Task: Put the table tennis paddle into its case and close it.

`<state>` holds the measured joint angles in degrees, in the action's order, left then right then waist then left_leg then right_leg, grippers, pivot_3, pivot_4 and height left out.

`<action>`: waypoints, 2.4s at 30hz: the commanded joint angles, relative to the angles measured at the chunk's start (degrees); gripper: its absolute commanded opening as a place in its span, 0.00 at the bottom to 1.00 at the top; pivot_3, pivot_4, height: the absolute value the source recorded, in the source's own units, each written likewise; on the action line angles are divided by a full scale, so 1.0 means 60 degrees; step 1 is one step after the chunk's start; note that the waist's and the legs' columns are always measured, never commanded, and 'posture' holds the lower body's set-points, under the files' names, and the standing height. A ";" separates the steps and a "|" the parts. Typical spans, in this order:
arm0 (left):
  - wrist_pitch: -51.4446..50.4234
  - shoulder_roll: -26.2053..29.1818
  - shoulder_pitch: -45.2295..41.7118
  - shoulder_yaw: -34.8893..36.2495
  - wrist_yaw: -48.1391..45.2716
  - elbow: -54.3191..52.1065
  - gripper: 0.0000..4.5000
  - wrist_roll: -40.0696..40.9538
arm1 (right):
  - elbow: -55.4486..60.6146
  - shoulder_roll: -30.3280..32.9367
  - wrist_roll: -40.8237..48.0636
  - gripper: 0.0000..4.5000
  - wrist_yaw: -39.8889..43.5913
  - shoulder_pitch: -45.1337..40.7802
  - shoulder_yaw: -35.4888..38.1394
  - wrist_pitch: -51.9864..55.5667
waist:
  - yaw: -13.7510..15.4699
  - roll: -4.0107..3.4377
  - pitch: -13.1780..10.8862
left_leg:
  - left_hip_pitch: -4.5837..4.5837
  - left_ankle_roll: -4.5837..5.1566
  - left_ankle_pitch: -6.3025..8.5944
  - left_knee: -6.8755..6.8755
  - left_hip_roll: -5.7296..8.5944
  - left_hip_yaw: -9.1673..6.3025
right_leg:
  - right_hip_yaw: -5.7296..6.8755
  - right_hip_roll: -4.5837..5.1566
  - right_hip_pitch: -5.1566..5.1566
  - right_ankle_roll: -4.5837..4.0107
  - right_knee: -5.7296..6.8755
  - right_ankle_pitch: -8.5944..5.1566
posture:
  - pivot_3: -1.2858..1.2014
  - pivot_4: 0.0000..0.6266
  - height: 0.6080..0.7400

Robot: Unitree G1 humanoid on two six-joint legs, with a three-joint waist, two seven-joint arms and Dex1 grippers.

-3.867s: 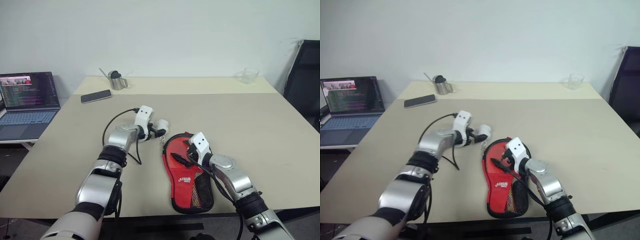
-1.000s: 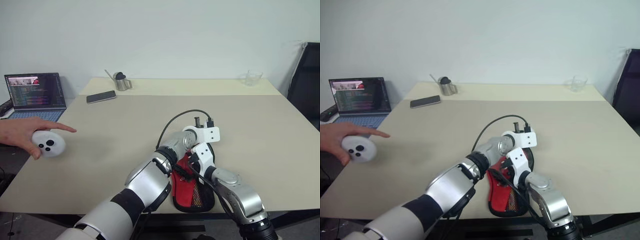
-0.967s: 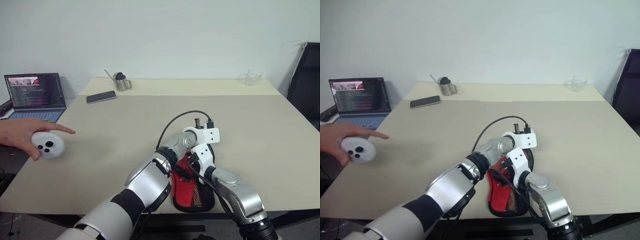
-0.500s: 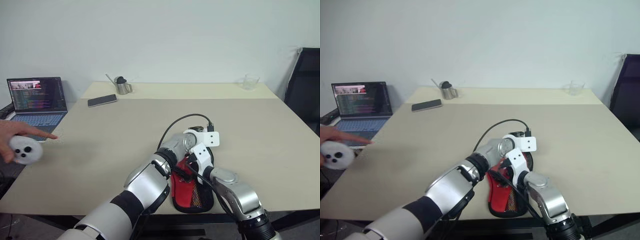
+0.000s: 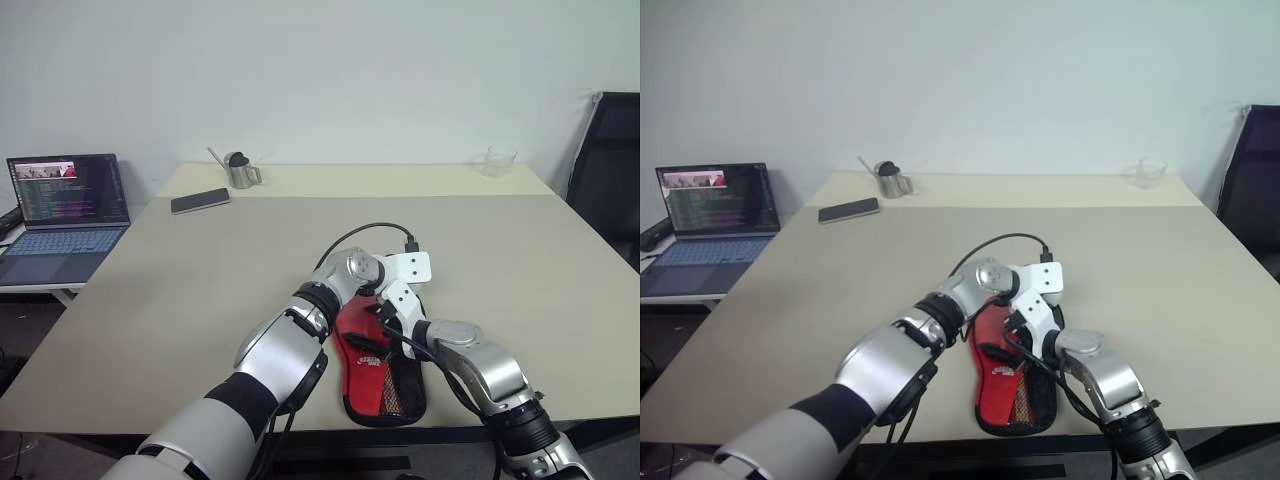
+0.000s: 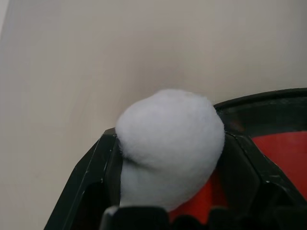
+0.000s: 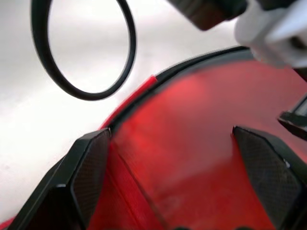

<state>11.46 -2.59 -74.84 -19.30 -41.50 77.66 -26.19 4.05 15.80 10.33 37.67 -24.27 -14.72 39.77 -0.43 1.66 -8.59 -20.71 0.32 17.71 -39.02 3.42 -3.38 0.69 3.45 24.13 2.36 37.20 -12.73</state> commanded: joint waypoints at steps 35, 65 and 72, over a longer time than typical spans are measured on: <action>0.0283 0.2489 -0.0860 0.1905 -0.4667 -0.3368 0.99 0.3238 | -0.0563 0.1308 0.0518 1.00 0.1705 -0.0205 -0.0024 0.0244 | -0.0055 -0.0012 -0.0008 | -0.0008 0.0005 0.0003 0.0004 -0.0005 -0.0007 | -0.0001 -0.0005 -0.0001 0.0000 -0.0021 0.0001 | 0.52 0.24 1.00; -0.8696 0.3538 0.6146 0.1605 -0.0622 -1.2853 0.99 0.5513 | 0.0582 0.2352 0.0937 1.00 0.1853 0.0454 0.0356 0.0879 | 0.0029 -0.0030 -0.0012 | 0.0058 0.0004 0.0005 0.0009 -0.0004 -0.0068 | -0.0005 0.0007 -0.0086 -0.0005 -0.0040 -0.0001 | 0.52 0.24 1.00; -0.7871 0.2960 0.7169 0.1142 -0.0020 -1.2679 0.99 0.5468 | 0.1669 0.4275 0.1452 1.00 0.2866 0.0623 0.0835 0.1297 | 0.0072 -0.0038 -0.0022 | 0.0041 0.0001 0.0005 0.0011 0.0001 -0.0070 | 0.0003 0.0052 -0.0085 -0.0005 -0.0062 -0.0002 | 0.52 0.24 1.00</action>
<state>-38.16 15.89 -31.38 -12.25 -42.08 2.76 6.28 12.15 39.49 17.57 52.95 -20.99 -11.23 46.25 0.00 1.43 -8.72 -20.55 0.33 17.74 -38.97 3.44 -3.80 0.72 3.80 23.68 2.33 36.81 -12.74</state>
